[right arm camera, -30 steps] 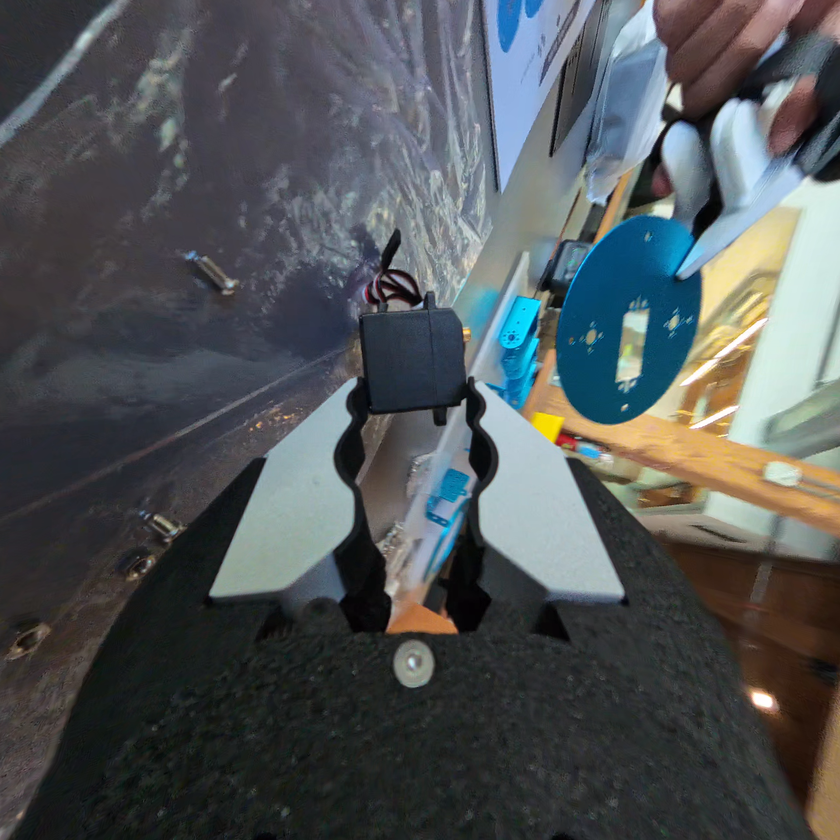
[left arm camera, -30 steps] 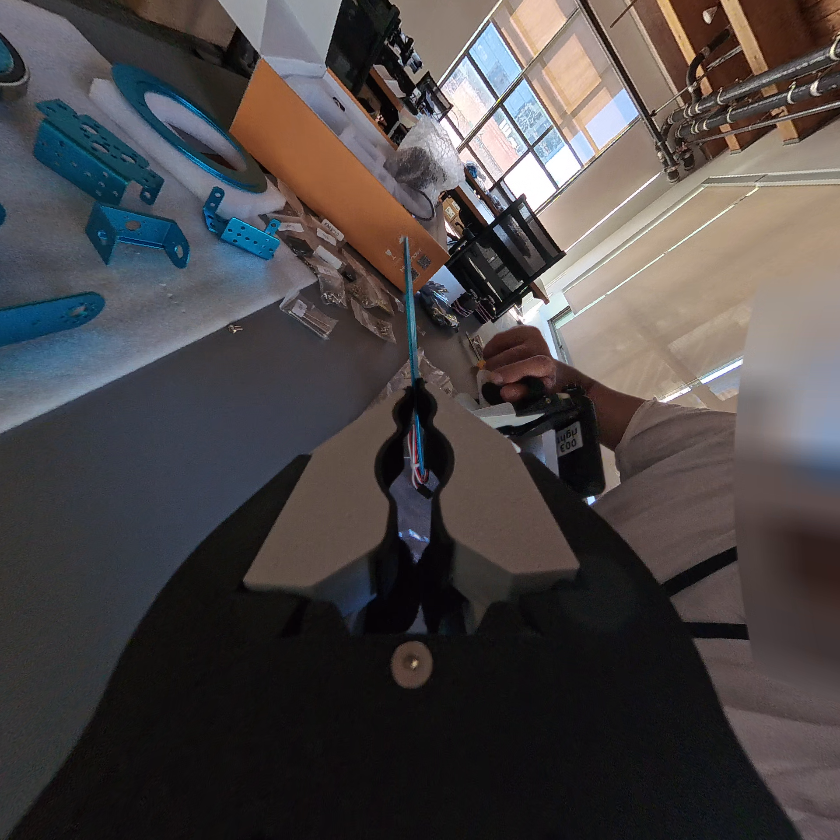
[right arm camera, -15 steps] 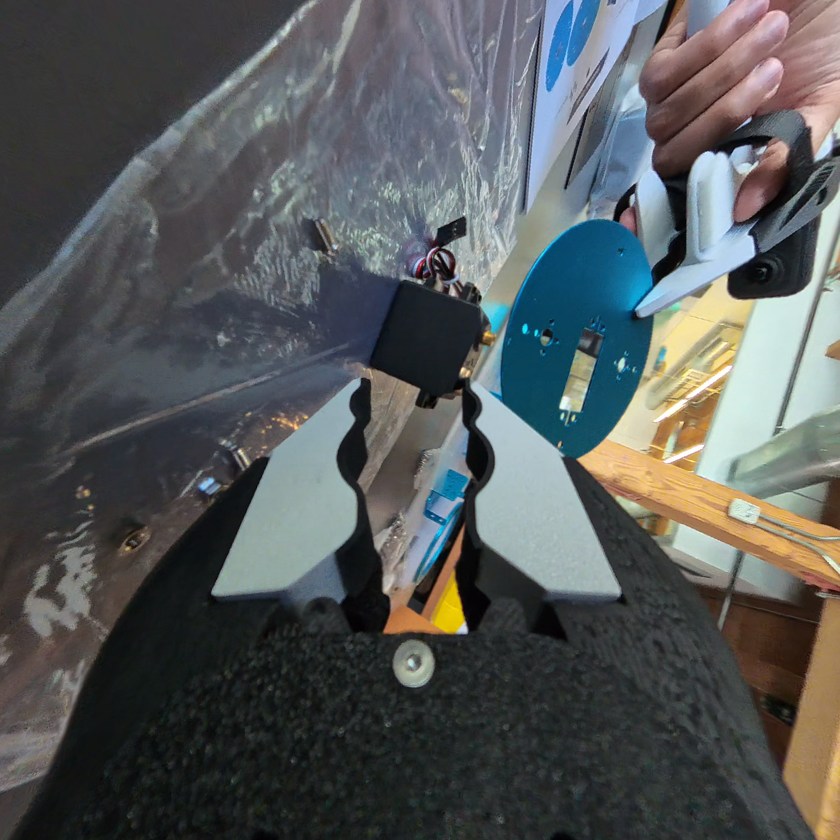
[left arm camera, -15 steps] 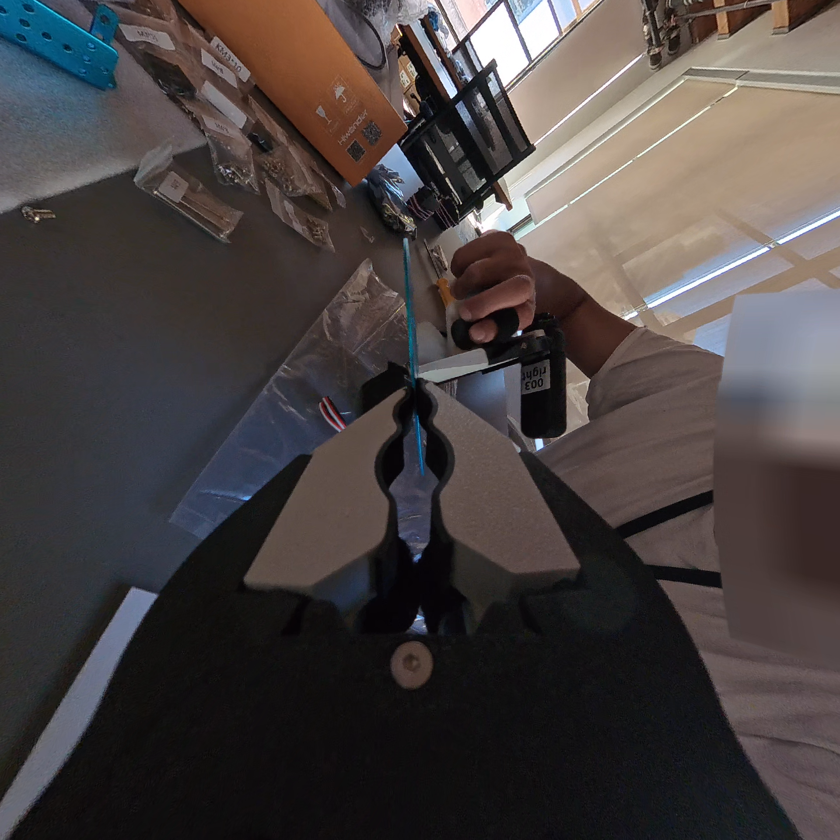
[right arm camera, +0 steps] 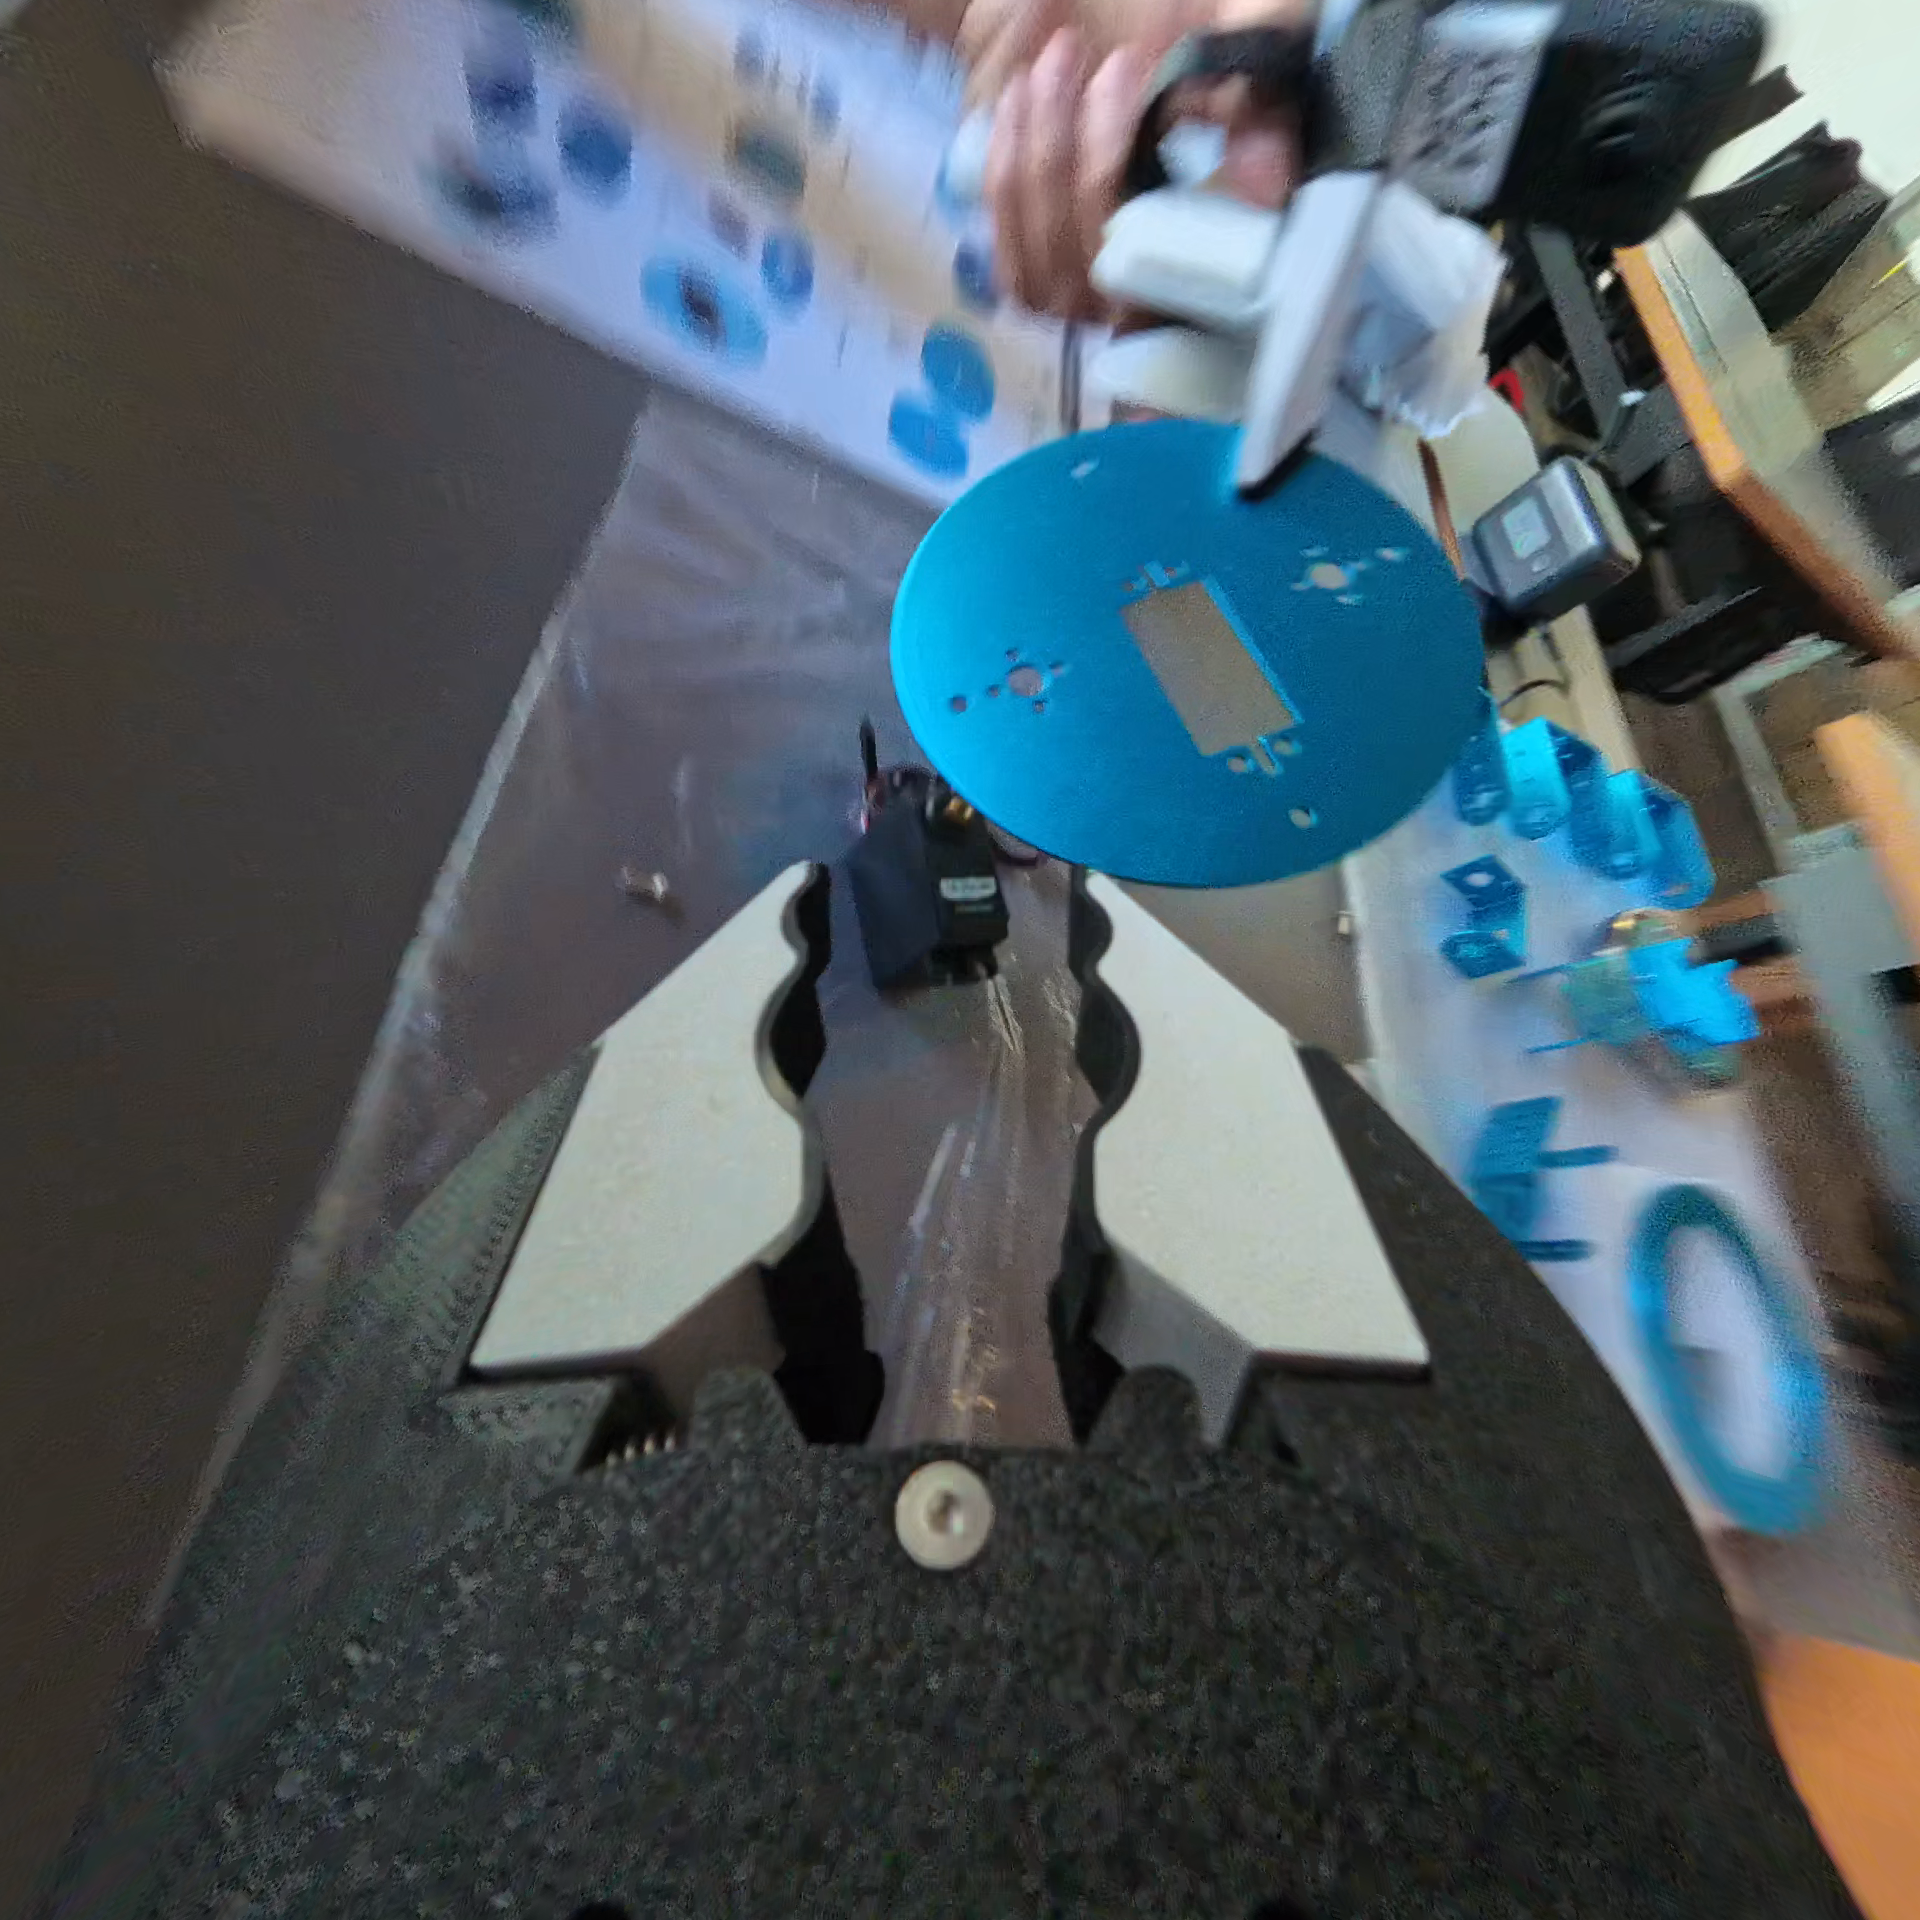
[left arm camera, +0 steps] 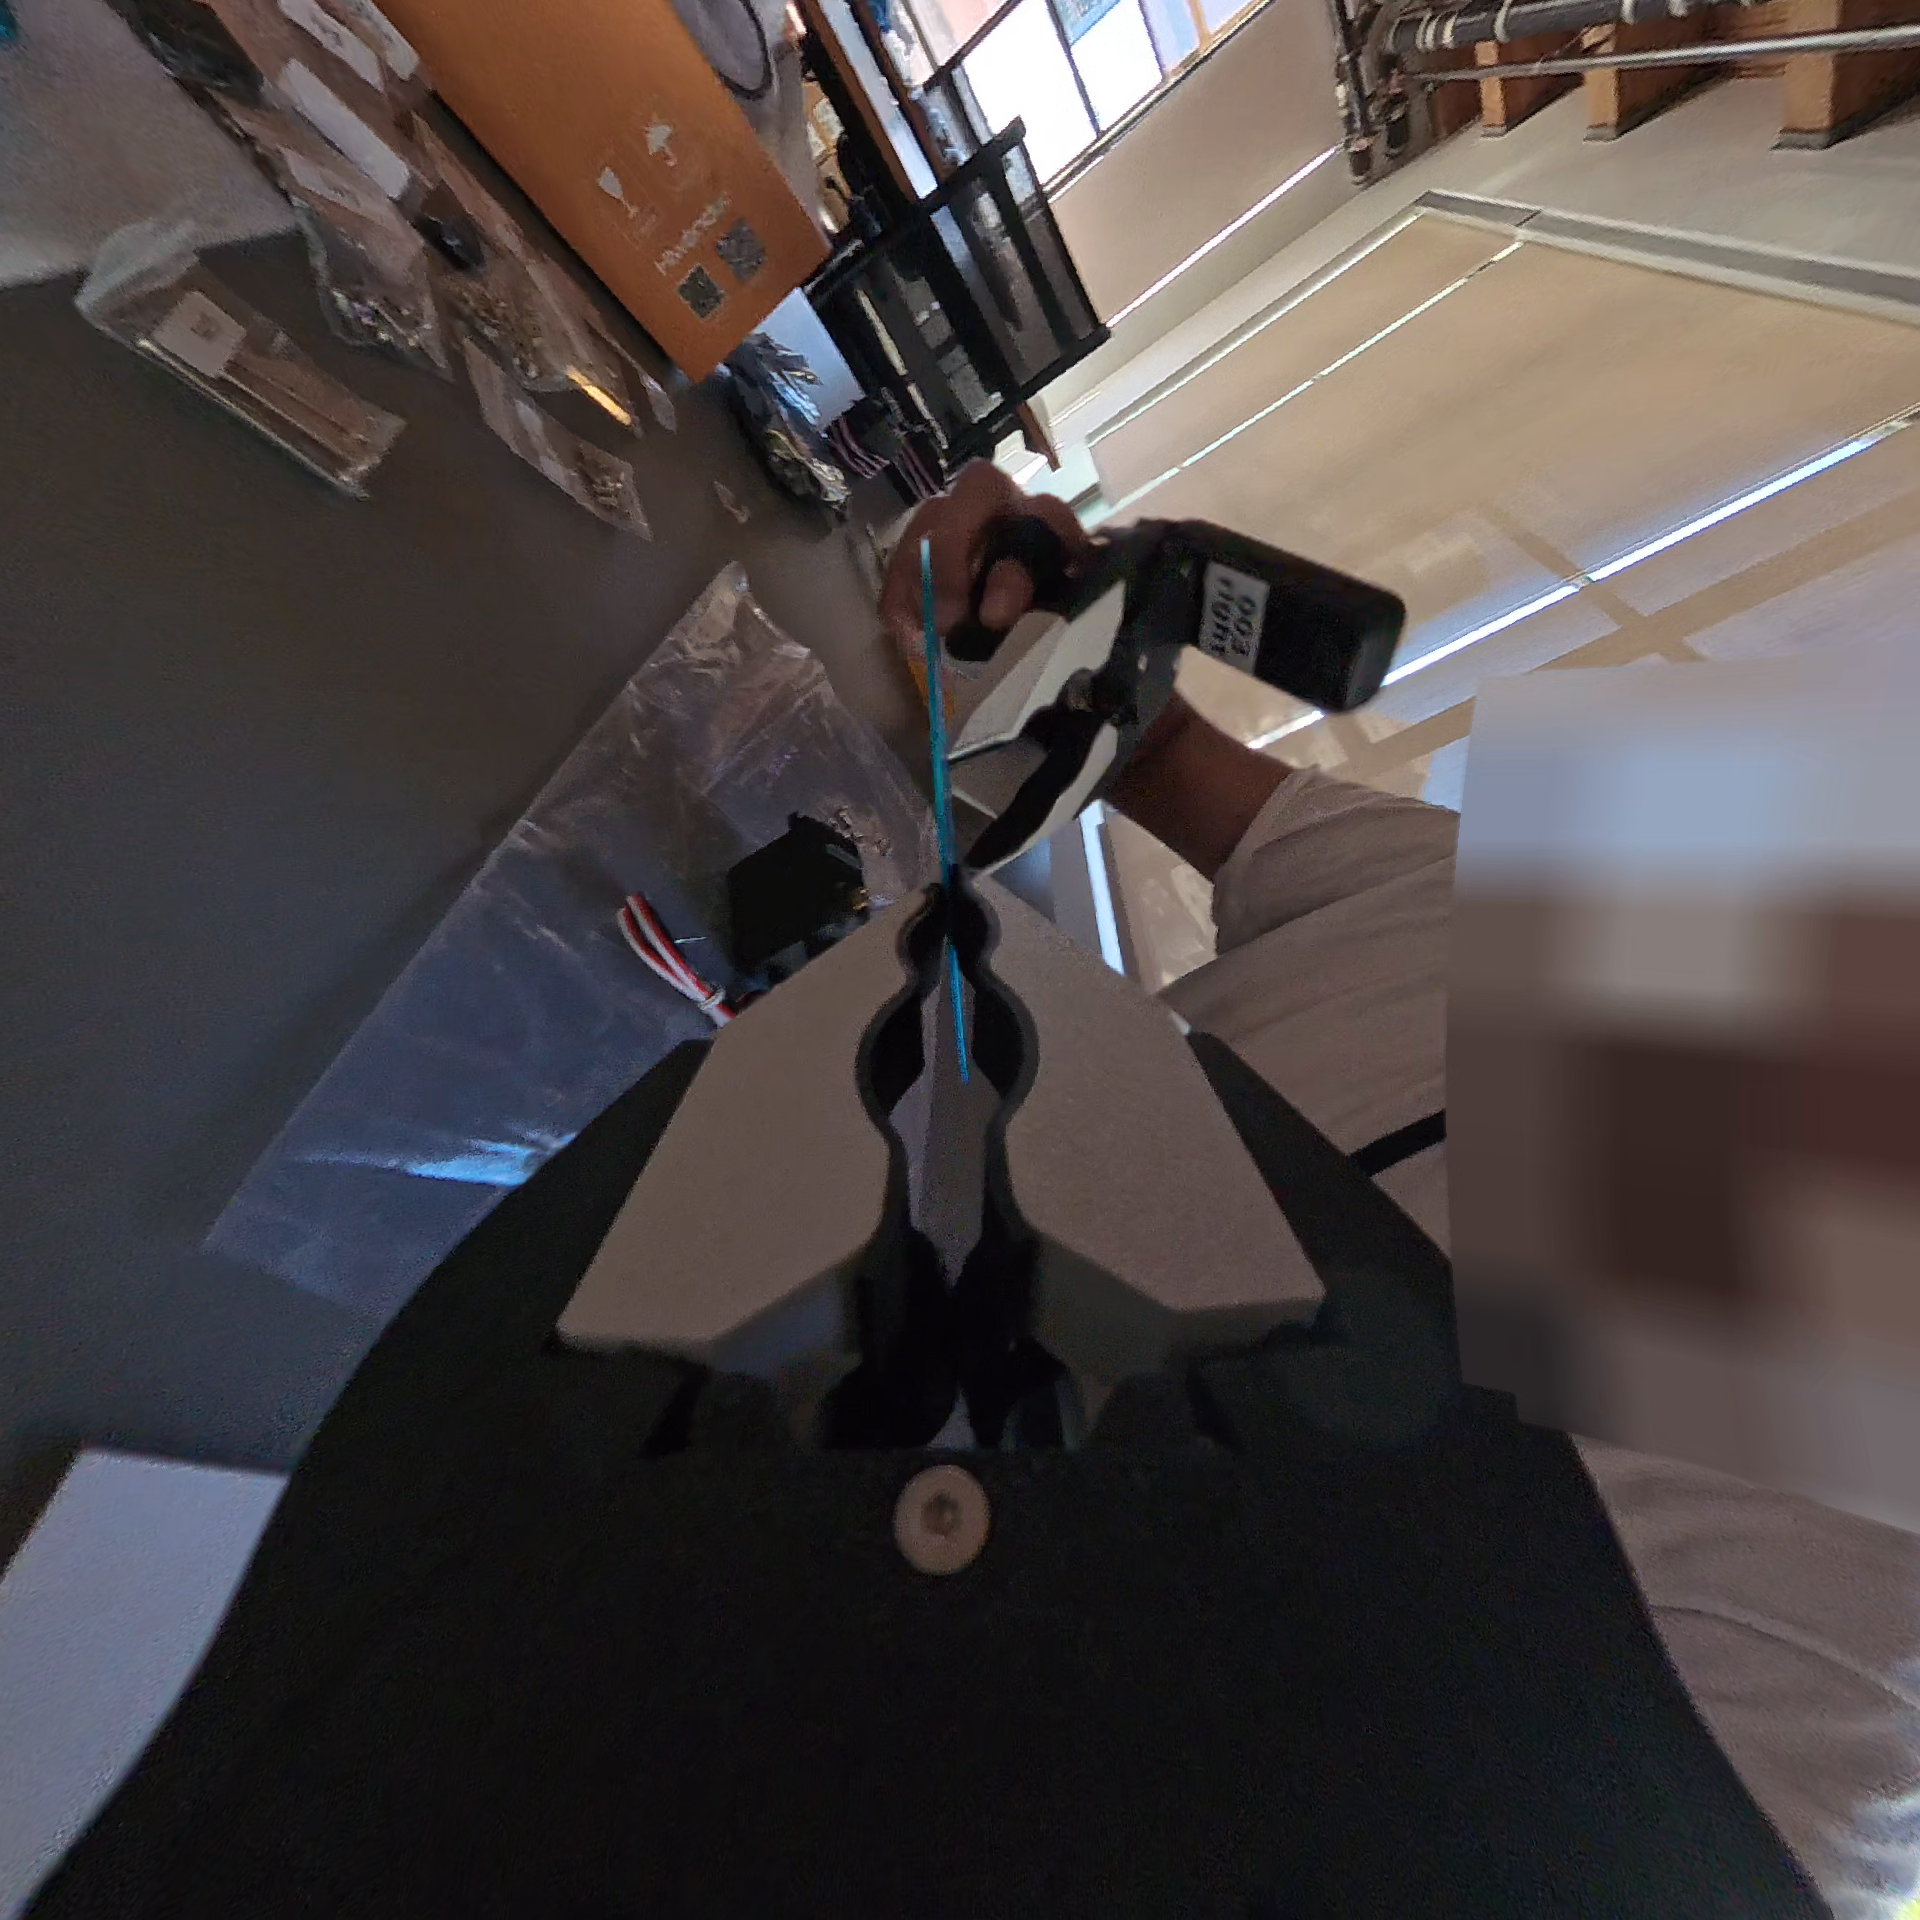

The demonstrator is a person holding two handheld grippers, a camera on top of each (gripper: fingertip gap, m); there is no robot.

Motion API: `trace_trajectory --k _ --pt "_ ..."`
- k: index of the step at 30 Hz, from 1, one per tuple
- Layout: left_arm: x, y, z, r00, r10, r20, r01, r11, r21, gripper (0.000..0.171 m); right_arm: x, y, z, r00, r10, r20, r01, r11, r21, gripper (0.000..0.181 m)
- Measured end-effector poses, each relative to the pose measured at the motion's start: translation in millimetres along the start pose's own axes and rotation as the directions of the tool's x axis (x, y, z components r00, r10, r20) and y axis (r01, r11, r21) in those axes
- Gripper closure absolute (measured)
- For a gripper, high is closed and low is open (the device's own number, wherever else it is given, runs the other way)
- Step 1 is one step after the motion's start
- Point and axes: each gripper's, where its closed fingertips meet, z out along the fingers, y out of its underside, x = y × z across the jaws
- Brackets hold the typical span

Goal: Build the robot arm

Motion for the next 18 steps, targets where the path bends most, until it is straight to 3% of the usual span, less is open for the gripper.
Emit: trace_trajectory --k 2,4,7,9,10,11,12,13,18 --pt "6 2 5 0.999 -0.014 -0.045 0.013 1.0 -0.013 0.171 12 -7 -14 0.962 0.264 0.071 -0.272 0.953 0.138 0.141" --pt "7 5 9 1.0 -0.002 -0.031 0.001 0.999 -0.032 0.171 25 -6 -24 0.849 0.489 0.202 -0.525 0.822 0.221 0.138" --pt "11 11 18 0.998 -0.018 -0.06 0.015 0.998 -0.057 0.171 36 -5 -28 0.539 0.71 0.454 -0.835 0.52 0.179 0.145" --pt "7 17 26 0.998 -0.027 -0.051 0.023 0.996 -0.089 0.171 22 -10 -25 0.378 0.712 0.592 -0.893 0.449 0.03 0.145" --pt "6 20 30 0.998 -0.035 -0.055 0.03 0.995 -0.1 0.171 19 -11 -23 0.318 0.718 0.619 -0.909 0.416 -0.015 0.158" --pt "5 21 33 0.998 -0.044 -0.052 0.038 0.994 -0.105 0.171 18 -8 -17 0.289 0.743 0.604 -0.918 0.394 -0.046 0.174" --pt "2 22 34 0.999 -0.041 -0.033 0.037 0.993 -0.109 0.171 21 -5 -14 0.287 0.75 0.596 -0.922 0.385 -0.04 0.179" --pt "-5 22 34 0.999 -0.032 0.006 0.032 0.994 -0.106 0.171 25 2 -10 0.275 0.779 0.563 -0.932 0.36 -0.042 0.18" --pt "-29 24 35 0.991 -0.001 0.133 0.017 0.993 -0.119 0.169 22 24 1 0.071 0.838 0.541 -0.967 0.19 -0.167 0.181"
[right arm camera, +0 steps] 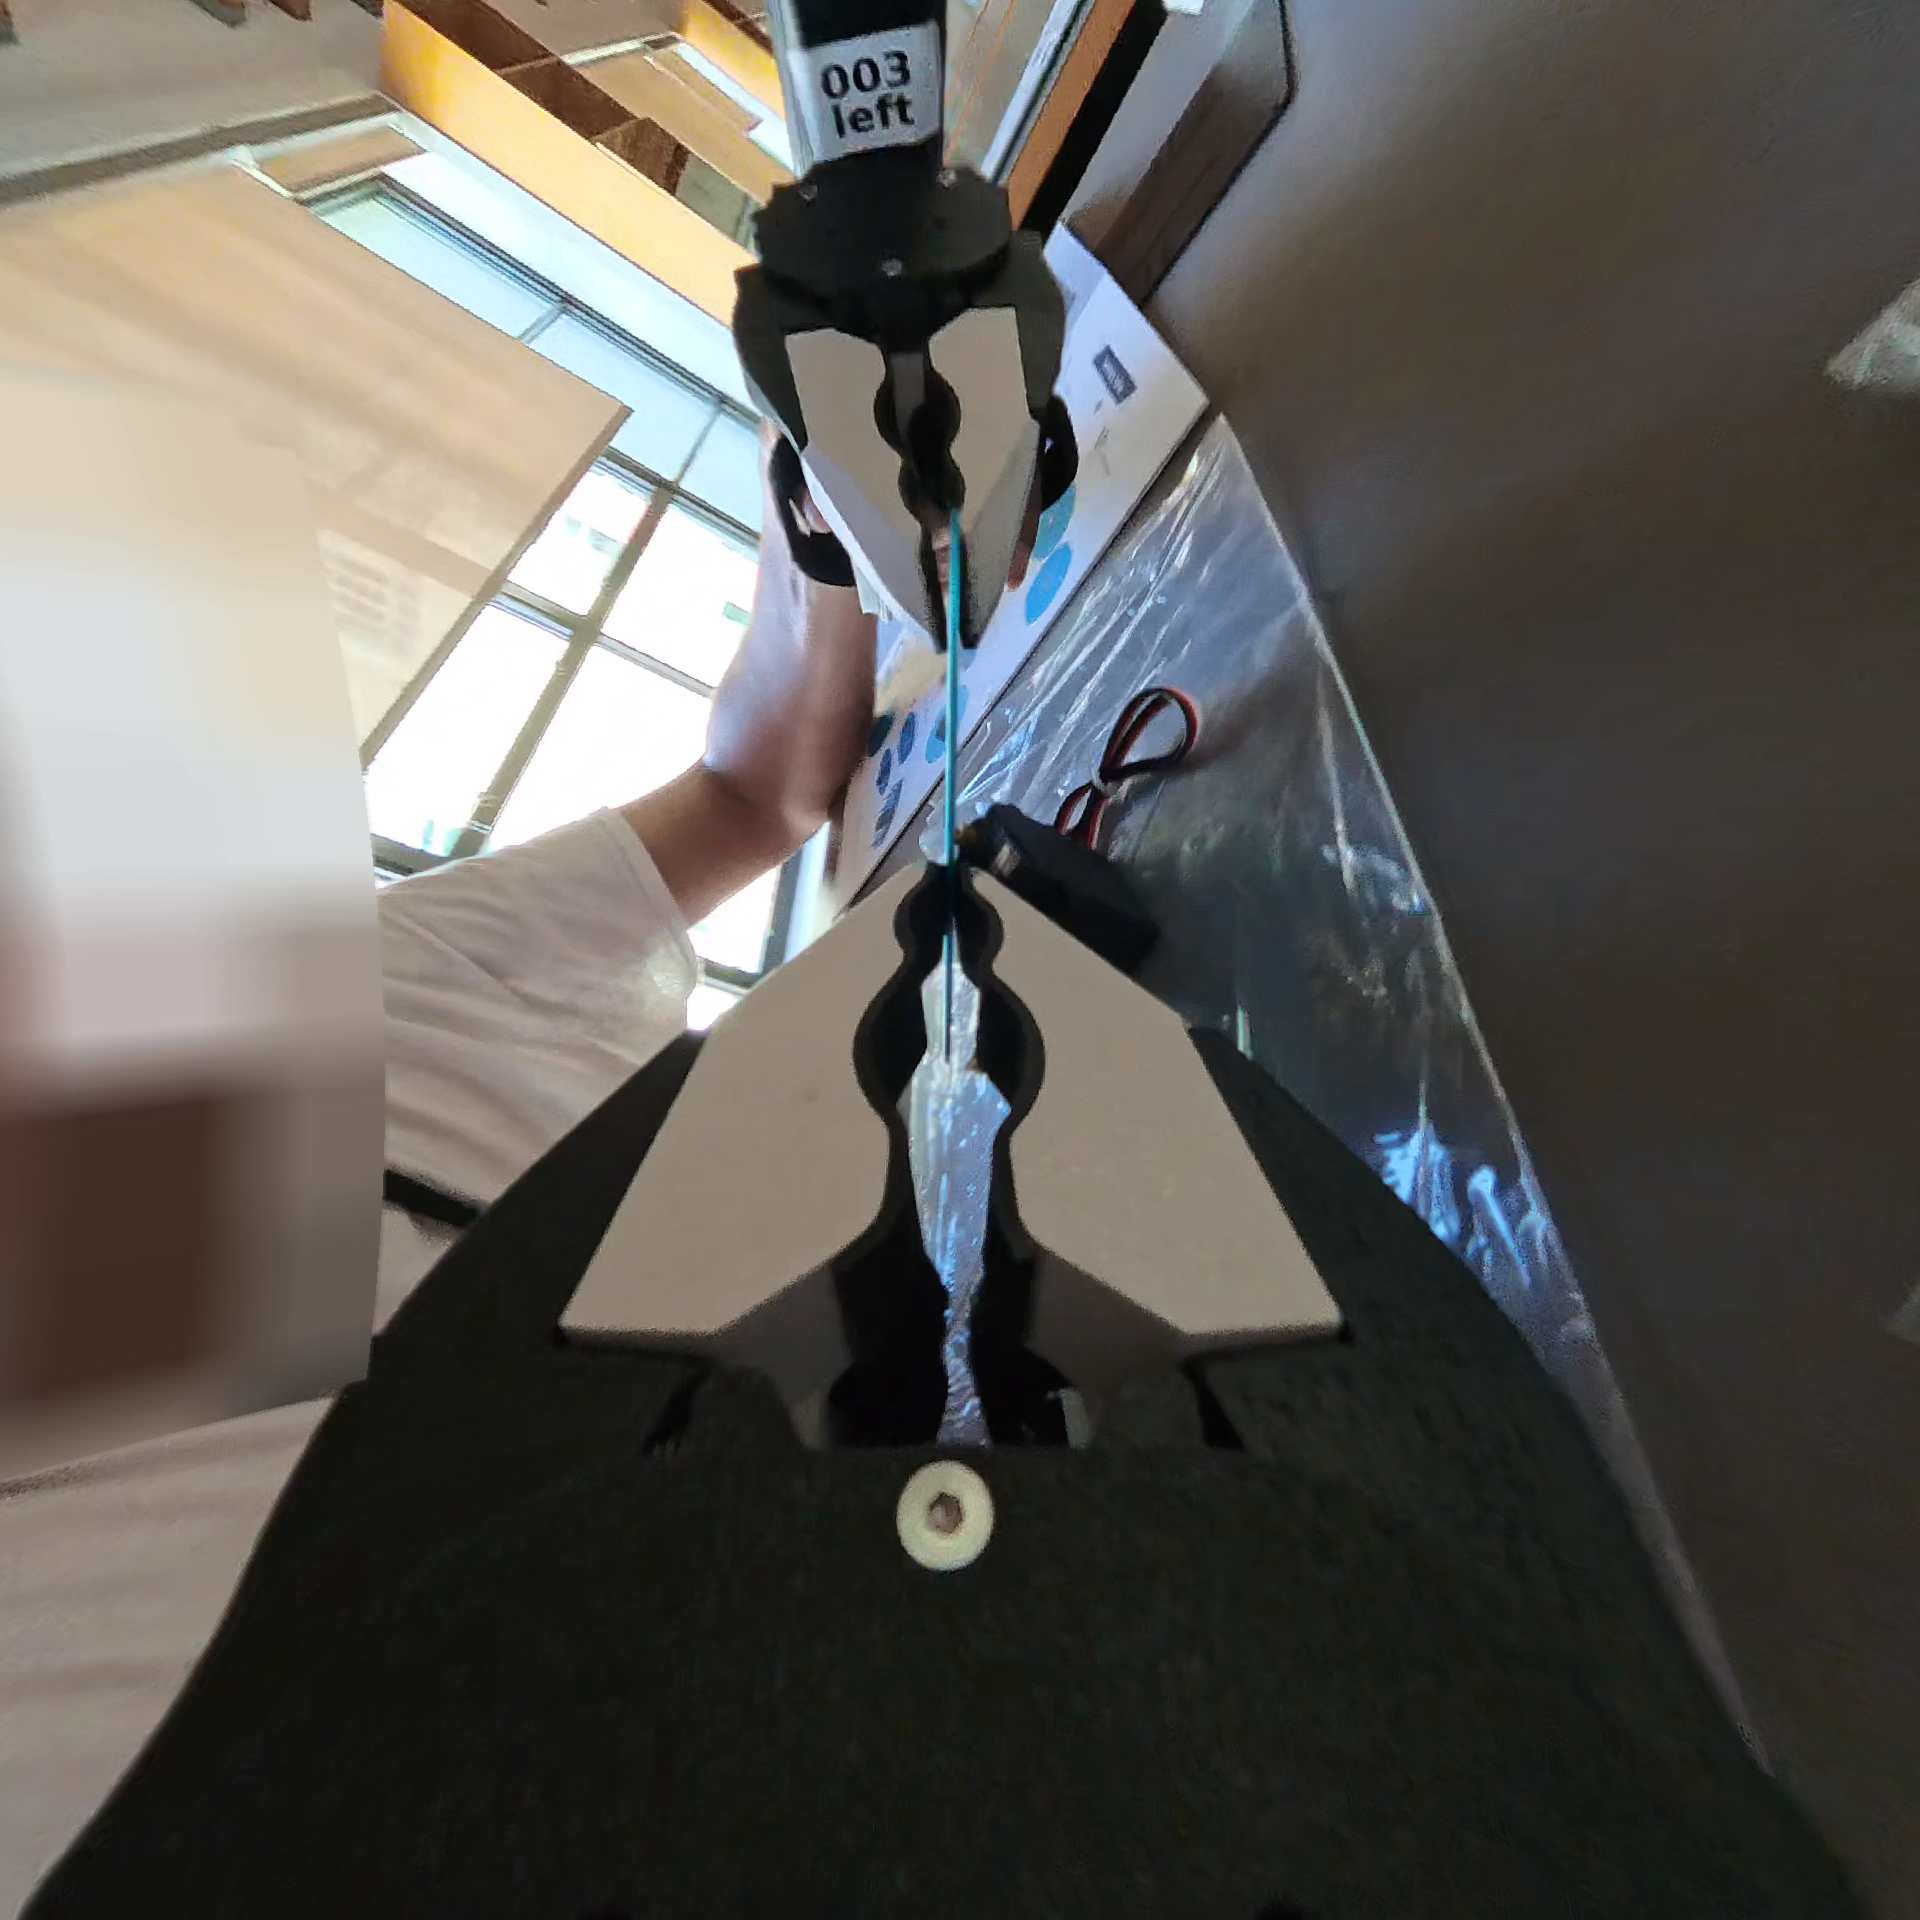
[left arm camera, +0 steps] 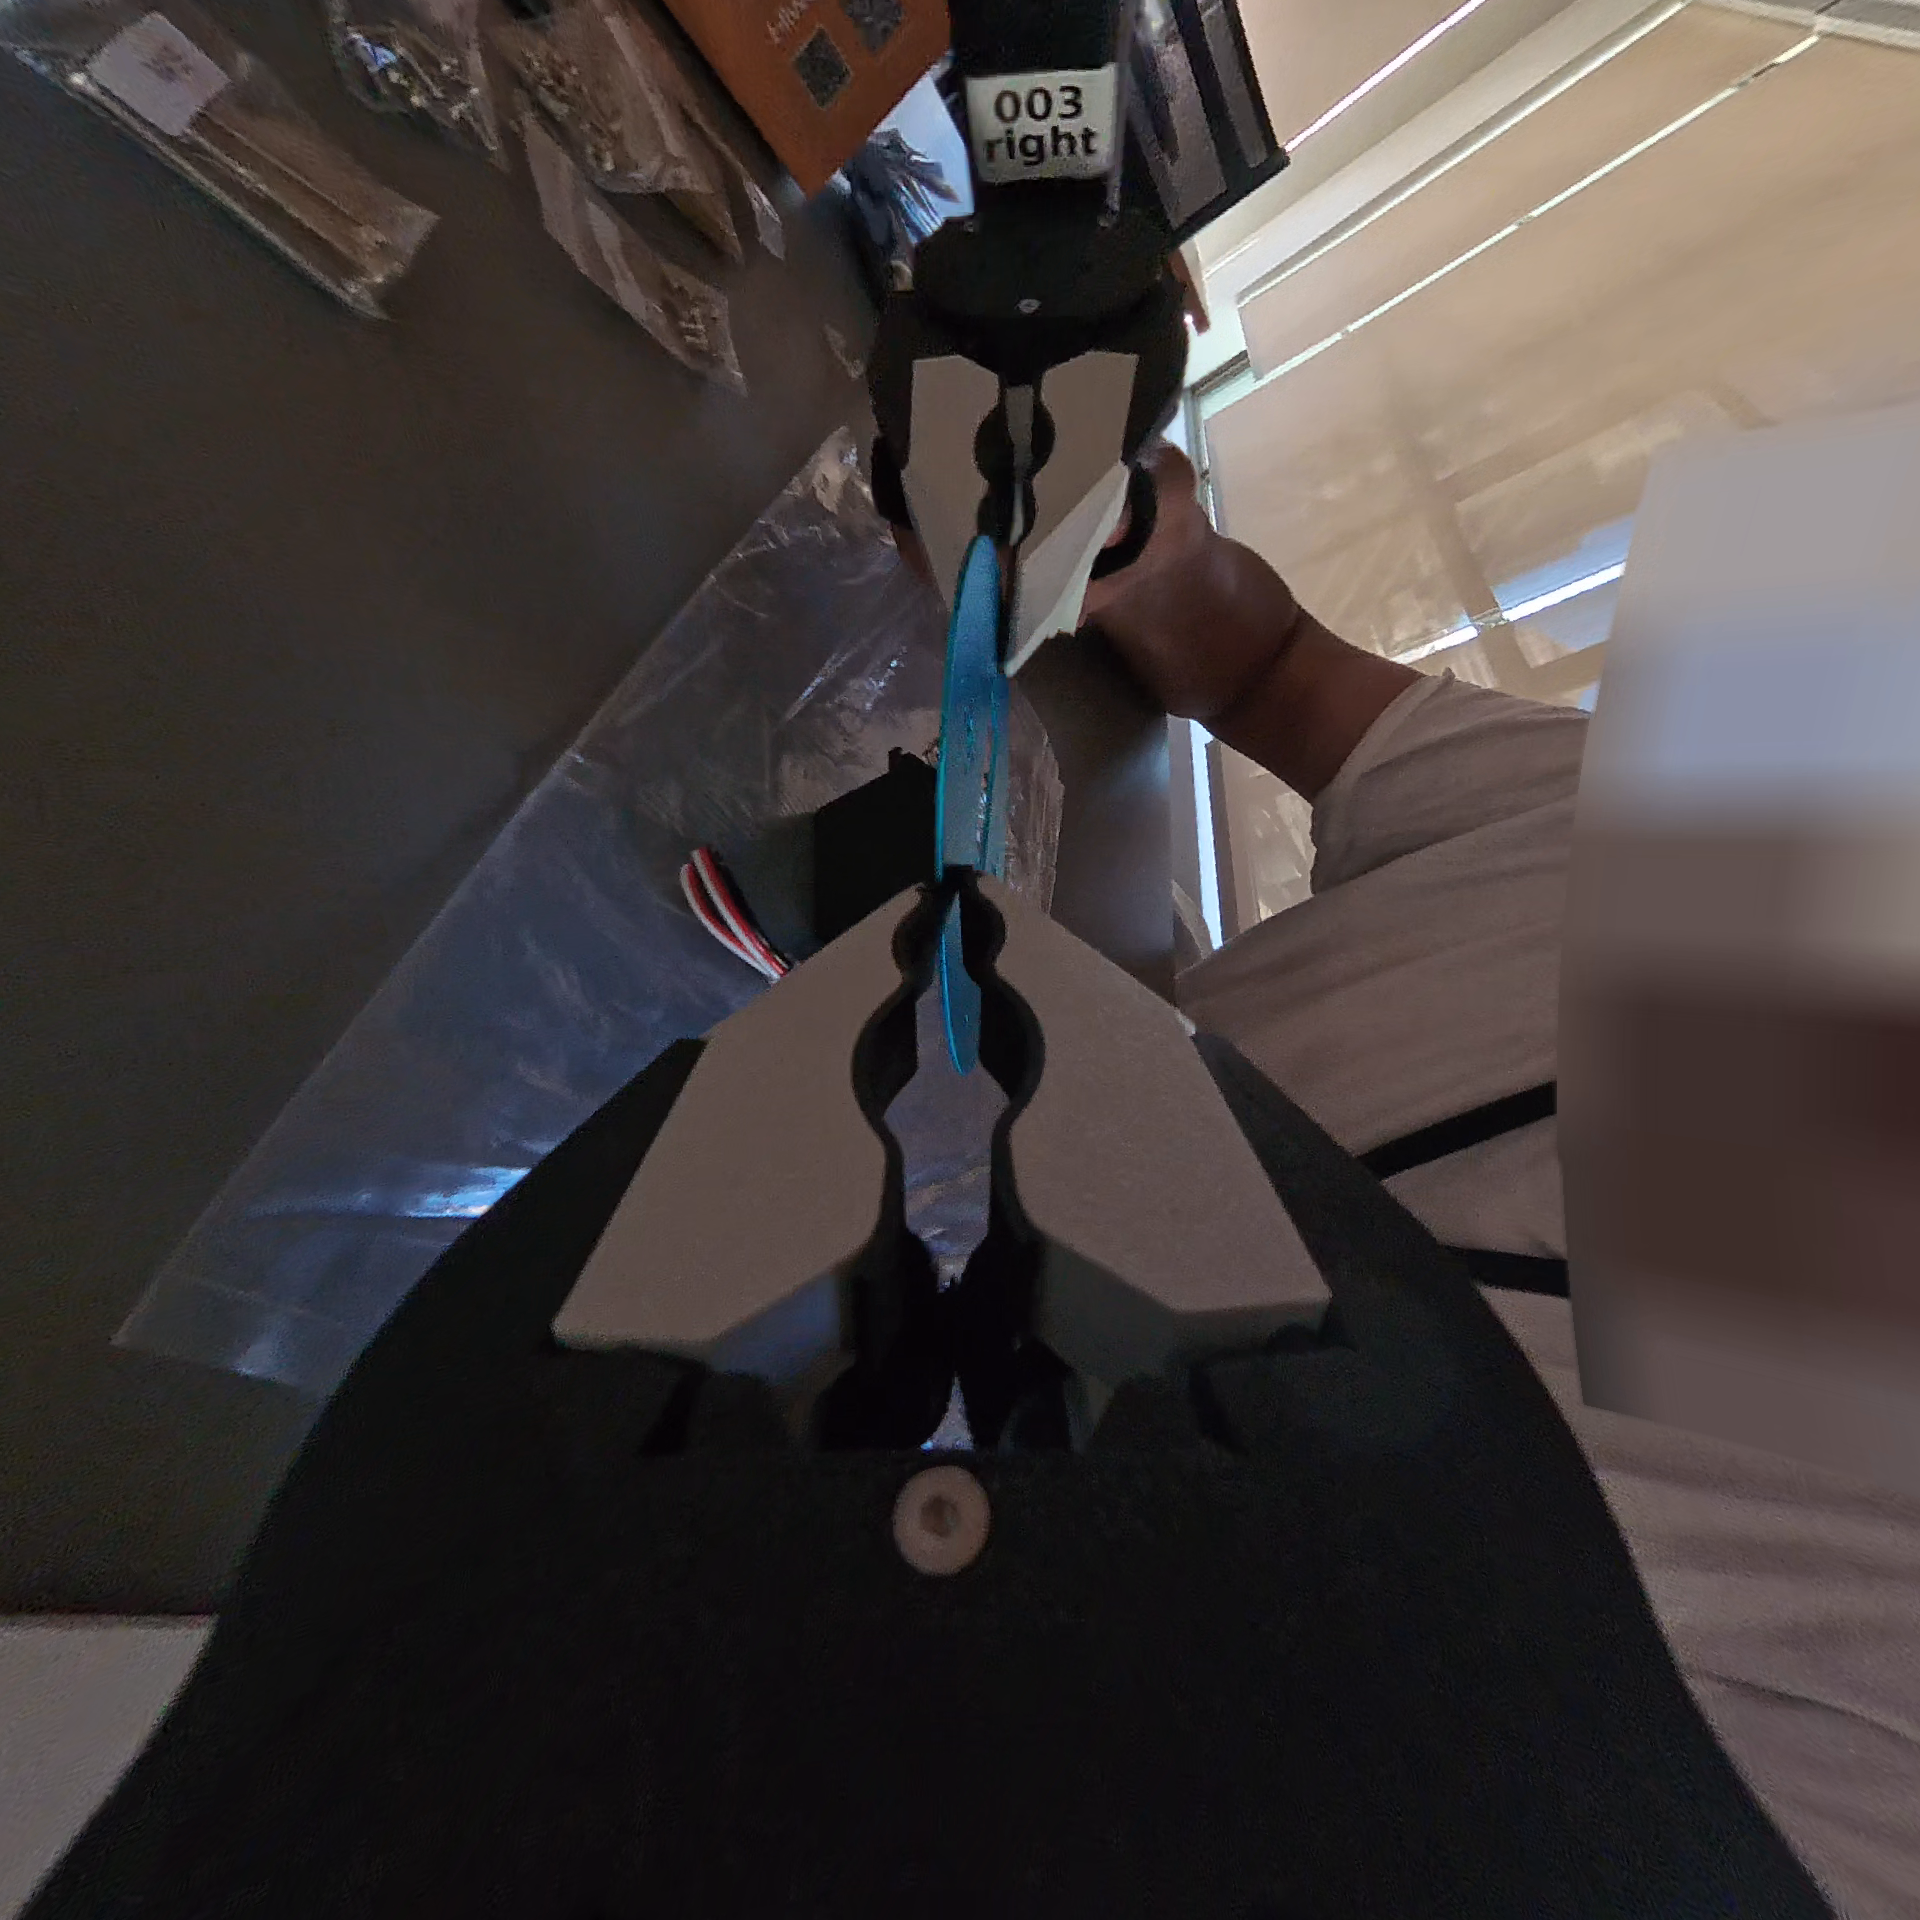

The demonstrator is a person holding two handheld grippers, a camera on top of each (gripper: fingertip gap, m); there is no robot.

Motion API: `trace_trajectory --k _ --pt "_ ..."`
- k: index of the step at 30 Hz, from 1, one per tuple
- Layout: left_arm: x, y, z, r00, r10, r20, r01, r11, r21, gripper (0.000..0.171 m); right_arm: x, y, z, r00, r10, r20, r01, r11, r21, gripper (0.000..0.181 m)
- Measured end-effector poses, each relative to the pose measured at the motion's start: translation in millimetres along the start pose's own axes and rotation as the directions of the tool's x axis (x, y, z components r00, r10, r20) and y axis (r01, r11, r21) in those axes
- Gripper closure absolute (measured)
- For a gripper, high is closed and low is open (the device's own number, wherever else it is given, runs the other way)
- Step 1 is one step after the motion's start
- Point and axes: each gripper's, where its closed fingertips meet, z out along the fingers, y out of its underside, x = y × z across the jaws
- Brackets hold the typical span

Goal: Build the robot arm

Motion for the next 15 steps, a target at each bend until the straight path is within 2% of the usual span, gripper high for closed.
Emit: trace_trajectory --k 3,7,10,15 --pt "11 8 3 0.997 -0.016 -0.069 0.013 0.999 -0.04 0.171 -4 6 -1 0.997 0.058 0.055 -0.057 0.998 -0.007 0.181" --pt "0 15 8 0.996 -0.069 -0.061 0.065 0.995 -0.074 0.171 5 16 1 0.995 0.094 0.024 -0.093 0.995 -0.04 0.181" --pt "-7 10 7 0.993 -0.106 -0.06 0.104 0.994 -0.044 0.17 8 15 1 0.993 0.116 0.017 -0.115 0.993 -0.036 0.181" --pt "-11 8 3 0.995 -0.095 -0.041 0.094 0.995 -0.031 0.169 17 16 3 0.989 0.146 -0.033 -0.148 0.988 -0.04 0.179"
